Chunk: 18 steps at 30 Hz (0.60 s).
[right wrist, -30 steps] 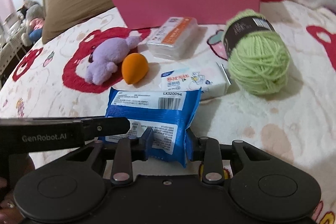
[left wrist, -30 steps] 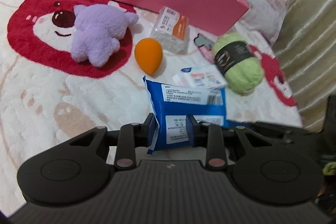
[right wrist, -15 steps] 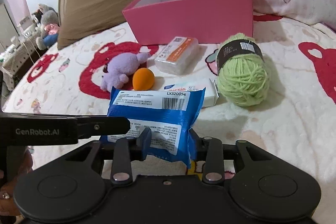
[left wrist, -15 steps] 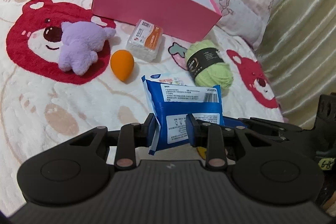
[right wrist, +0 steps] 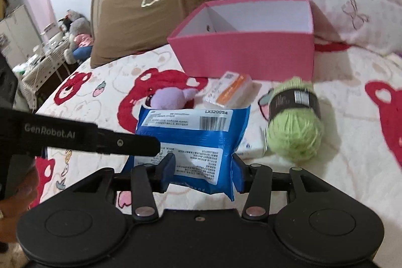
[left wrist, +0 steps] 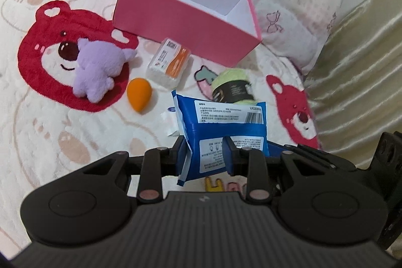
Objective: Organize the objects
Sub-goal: 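Lift the blue wet-wipe pack with the right gripper toward the pink box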
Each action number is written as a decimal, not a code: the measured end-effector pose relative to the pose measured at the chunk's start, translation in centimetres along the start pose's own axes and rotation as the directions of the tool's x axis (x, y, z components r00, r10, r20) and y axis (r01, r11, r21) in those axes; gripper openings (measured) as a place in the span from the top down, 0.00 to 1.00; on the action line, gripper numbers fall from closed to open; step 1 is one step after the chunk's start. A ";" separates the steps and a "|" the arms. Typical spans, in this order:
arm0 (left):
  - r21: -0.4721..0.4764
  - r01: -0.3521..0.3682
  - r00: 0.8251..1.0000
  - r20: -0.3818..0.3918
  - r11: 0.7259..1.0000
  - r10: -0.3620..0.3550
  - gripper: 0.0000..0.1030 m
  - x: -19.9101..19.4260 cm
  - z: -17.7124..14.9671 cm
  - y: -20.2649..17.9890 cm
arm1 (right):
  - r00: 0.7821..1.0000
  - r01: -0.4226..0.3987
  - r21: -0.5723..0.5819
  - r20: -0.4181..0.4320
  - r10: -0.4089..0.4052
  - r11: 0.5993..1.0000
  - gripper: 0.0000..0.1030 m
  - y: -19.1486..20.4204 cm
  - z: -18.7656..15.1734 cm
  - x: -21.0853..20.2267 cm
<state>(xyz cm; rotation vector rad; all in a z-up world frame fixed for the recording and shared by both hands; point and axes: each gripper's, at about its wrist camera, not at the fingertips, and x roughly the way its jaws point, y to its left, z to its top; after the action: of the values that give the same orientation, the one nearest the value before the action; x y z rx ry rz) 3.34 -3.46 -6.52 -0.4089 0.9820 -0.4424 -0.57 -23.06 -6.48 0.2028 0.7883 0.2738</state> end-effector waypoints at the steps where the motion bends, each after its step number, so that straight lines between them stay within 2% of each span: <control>1: -0.004 -0.004 1.000 0.002 1.000 0.004 0.72 -0.3 0.3 -0.3 | 1.000 -0.002 -0.015 -0.001 0.001 1.000 0.47 0.1 0.5 -0.4; 3: 0.010 -0.026 0.999 0.026 1.000 0.025 0.72 -1.1 0.8 -1.2 | 1.000 -0.013 -0.041 -0.012 0.013 0.999 0.47 0.4 1.6 -1.1; 5: 0.064 -0.043 0.997 0.073 0.997 0.039 0.72 -2.2 1.1 -2.5 | 0.999 -0.042 -0.073 -0.013 0.041 0.996 0.47 0.5 2.4 -1.8; 9: 0.117 -0.072 0.994 0.096 0.991 0.061 0.72 -3.5 1.4 -4.4 | 0.997 -0.050 -0.087 0.058 0.055 0.995 0.50 0.4 2.9 -3.5; 14: 0.119 -0.069 0.994 0.091 0.990 0.058 0.72 -4.1 2.4 -5.5 | 0.997 -0.025 -0.079 0.066 0.030 0.997 0.66 0.1 4.2 -4.6; 18: 0.107 -0.062 0.997 0.054 0.992 0.057 0.72 -3.8 3.8 -6.1 | 1.000 -0.011 -0.096 0.022 0.013 0.995 0.68 0.0 6.1 -5.1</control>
<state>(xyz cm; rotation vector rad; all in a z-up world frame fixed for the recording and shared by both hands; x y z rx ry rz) 3.73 -6.06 1.22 -0.2910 0.9142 -0.4271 0.41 -25.09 1.13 0.1200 0.7501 0.3195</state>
